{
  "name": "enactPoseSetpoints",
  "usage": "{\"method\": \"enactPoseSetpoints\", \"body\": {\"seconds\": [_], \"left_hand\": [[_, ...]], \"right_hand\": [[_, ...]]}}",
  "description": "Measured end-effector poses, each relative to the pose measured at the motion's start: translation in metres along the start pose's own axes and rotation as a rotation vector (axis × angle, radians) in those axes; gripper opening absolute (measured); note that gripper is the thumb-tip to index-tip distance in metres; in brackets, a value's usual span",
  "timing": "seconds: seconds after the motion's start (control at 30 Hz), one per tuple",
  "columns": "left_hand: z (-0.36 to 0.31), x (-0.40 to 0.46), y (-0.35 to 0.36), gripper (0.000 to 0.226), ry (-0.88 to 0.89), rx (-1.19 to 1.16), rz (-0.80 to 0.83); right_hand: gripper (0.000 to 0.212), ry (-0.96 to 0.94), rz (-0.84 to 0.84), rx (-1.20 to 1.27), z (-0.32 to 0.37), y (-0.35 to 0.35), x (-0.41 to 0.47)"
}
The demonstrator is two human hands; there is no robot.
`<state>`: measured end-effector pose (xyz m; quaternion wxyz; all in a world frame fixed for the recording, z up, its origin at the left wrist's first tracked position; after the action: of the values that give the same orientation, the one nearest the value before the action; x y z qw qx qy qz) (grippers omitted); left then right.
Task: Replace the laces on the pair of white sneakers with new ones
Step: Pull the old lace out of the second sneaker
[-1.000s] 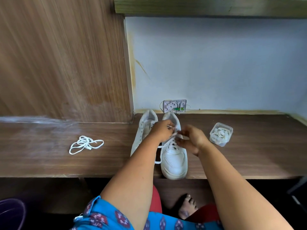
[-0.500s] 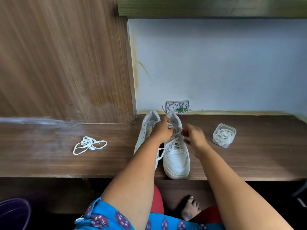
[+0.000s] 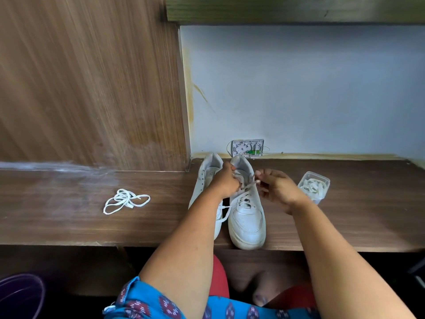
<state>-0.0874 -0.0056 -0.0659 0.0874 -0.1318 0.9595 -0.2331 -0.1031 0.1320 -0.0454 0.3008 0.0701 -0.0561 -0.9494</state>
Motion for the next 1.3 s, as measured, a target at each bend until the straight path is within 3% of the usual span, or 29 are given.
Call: {"method": "enactPoseSetpoints", "body": {"seconds": [0.07,0.1,0.13,0.23,0.3,0.37,0.4,0.5,0.6,0.7,0.8,0.87,0.93,1.0,1.2,1.27,1.3], "left_hand": [[0.002,0.003,-0.002,0.030,0.005,0.022,-0.026],[0.003,0.002,-0.001,0.030,0.000,0.031,-0.017],[0.004,0.002,0.001,0.029,-0.002,0.018,-0.006],[0.004,0.002,0.001,0.027,-0.007,0.041,-0.005],[0.002,0.001,0.001,0.023,-0.006,0.023,-0.004],[0.002,0.003,0.001,0.020,0.001,0.030,-0.012],[0.004,0.004,0.001,0.020,0.001,0.038,-0.013],[0.003,0.004,0.002,0.019,0.004,0.073,-0.006],[0.001,0.001,0.002,0.017,-0.003,0.050,-0.002],[0.000,-0.001,0.001,0.017,0.004,0.067,-0.012],[-0.001,-0.002,0.002,0.026,0.010,0.106,-0.005],[-0.002,-0.004,0.005,0.032,0.010,0.090,0.017],[-0.002,-0.004,0.006,0.032,0.010,0.083,0.033],[-0.003,-0.004,0.006,0.031,0.014,0.096,0.031],[-0.004,-0.005,0.006,0.029,0.026,0.125,0.028],[-0.005,-0.003,0.006,0.029,0.038,0.168,0.023],[-0.004,-0.003,0.006,0.027,0.041,0.174,0.022]], "right_hand": [[0.010,0.046,0.125,0.239,0.003,0.004,-0.008],[0.008,0.067,0.070,0.249,-0.001,-0.002,-0.008],[0.009,0.073,-0.050,0.128,-0.005,-0.012,-0.006],[0.040,0.021,-0.404,-0.618,-0.001,-0.030,-0.003],[0.038,0.035,-0.398,-0.841,-0.008,-0.018,0.002],[0.023,-0.028,-0.324,-0.885,-0.005,-0.007,0.005],[0.022,-0.079,-0.307,-0.793,0.004,-0.005,0.002],[0.025,-0.143,-0.326,-0.182,0.021,-0.022,-0.006],[0.031,-0.182,-0.369,-0.171,0.023,-0.035,-0.007],[0.034,-0.053,-0.206,0.265,0.004,-0.013,-0.003],[0.044,0.036,-0.173,0.545,0.000,-0.009,-0.002],[0.045,0.120,-0.203,0.341,-0.009,-0.014,-0.001],[0.038,0.172,-0.290,-0.253,-0.023,-0.025,0.000],[0.034,0.161,-0.387,-0.572,-0.028,-0.031,0.004],[0.053,0.246,-0.467,-0.724,-0.028,-0.036,0.010],[0.070,0.246,-0.442,-0.639,-0.035,-0.037,0.009],[0.068,0.225,-0.423,-0.547,-0.038,-0.037,0.010]]}}
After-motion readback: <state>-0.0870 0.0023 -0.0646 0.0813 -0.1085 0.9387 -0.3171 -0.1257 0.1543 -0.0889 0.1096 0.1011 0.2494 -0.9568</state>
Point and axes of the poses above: each hand's wrist, its own x-axis towards the middle knuckle, its own y-axis out of the palm, z = x × y, the point moved 10 cm from there along x, towards the middle knuckle, and after that the axes turned 2 degrees about y, right-handed, at the moved point
